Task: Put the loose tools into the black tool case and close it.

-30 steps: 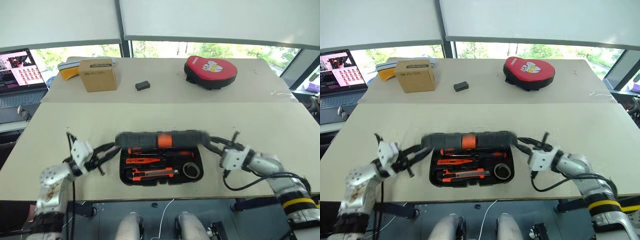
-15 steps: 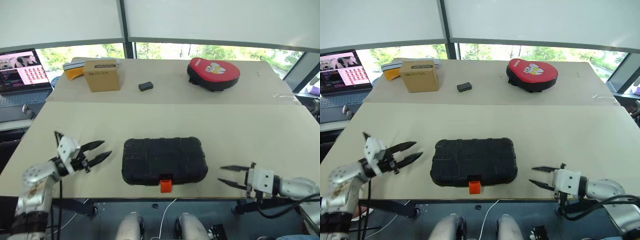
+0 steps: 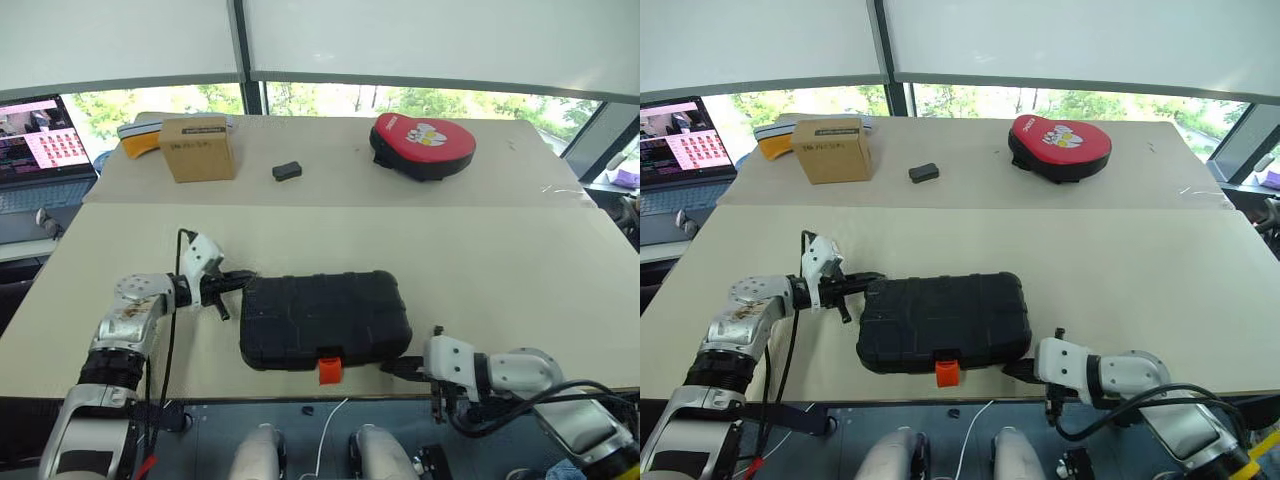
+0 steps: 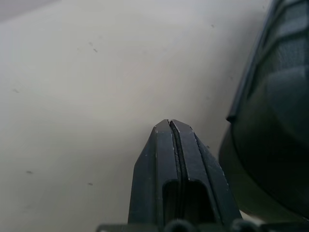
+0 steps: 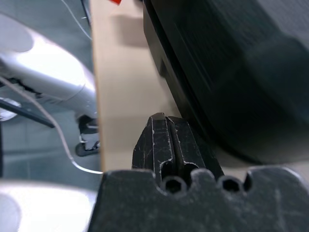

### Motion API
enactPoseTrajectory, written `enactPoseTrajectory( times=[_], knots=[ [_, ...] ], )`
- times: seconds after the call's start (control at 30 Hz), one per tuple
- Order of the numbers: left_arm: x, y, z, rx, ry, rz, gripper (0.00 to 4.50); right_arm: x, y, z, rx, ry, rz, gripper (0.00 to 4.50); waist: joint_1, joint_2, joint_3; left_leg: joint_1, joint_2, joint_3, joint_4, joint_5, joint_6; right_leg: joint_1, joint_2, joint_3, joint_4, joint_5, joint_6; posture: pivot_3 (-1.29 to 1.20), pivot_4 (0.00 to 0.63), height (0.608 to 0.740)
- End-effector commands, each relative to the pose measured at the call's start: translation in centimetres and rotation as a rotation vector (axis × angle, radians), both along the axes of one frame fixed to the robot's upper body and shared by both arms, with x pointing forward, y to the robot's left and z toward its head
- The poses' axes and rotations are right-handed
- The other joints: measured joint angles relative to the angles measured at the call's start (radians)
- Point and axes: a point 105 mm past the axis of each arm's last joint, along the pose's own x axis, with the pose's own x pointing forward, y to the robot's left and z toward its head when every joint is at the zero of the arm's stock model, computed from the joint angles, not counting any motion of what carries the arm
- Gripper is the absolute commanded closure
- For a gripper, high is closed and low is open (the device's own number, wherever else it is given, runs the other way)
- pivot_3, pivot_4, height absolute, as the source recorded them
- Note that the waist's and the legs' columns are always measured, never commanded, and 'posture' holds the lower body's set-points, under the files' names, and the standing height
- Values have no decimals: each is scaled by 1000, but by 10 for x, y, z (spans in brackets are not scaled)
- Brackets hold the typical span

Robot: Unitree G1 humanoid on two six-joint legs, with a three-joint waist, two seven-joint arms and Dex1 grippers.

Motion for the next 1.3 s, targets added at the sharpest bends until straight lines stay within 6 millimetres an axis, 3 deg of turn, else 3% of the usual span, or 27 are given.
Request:
enactPoseTrajectory(
  times=[0.03,0.2,0.4,0.6,0.7,0.83,0.97,1.1,1.17,1.3],
  knots=[
    [-12,3,1,-3,21,-26,4448,32,-1,12,17,-115,-78,4500,-3,0,0,0,0,0,0,0,0,0,0,0,0,0,0,0,150,740],
    [-34,1,5,-72,39,-34,4448,74,4,29,74,-246,-134,4500,-5,0,0,1,0,-1,0,0,0,-1,-1,2,1,0,0,0,150,740],
    [-42,6,9,-92,-1,64,4448,101,11,36,96,-285,-136,4500,4,1,1,-1,0,-1,0,0,0,-2,-2,1,1,0,0,0,150,740],
    [-28,42,34,-45,-95,192,4448,103,-4,39,91,-248,-143,4500,3,1,2,-2,0,-1,0,0,0,-3,-2,0,1,0,0,0,150,740],
    [-30,39,57,-59,-86,94,4448,96,-15,40,93,-212,-156,4500,6,1,2,-3,0,-1,0,0,0,-2,-2,-1,1,0,0,0,150,740],
    [-41,3,84,-124,-24,-136,4448,77,-23,37,101,-142,-148,4500,15,1,2,-3,0,-1,0,0,0,-2,-3,-1,-1,0,0,0,150,740],
    [-42,-41,86,-99,3,-278,4448,58,-22,32,111,-76,-139,4500,18,1,2,-3,-1,0,0,0,0,-1,-2,-1,0,0,0,0,150,740],
    [-26,-83,67,-61,39,-268,4448,45,-15,33,161,-38,-143,4500,18,1,2,-3,-1,0,0,0,0,-1,-1,-1,0,0,0,0,150,740],
    [-20,-94,49,-2,46,-245,4448,38,-9,33,174,-25,-138,4500,18,1,2,-4,-2,-1,0,0,0,-1,-1,-1,0,0,1,0,150,740],
    [-26,-107,27,50,116,-288,4448,35,-3,30,182,-22,-148,4500,15,2,1,-3,-2,-1,1,0,0,-1,0,-1,0,-1,1,0,150,740]
  ],
)
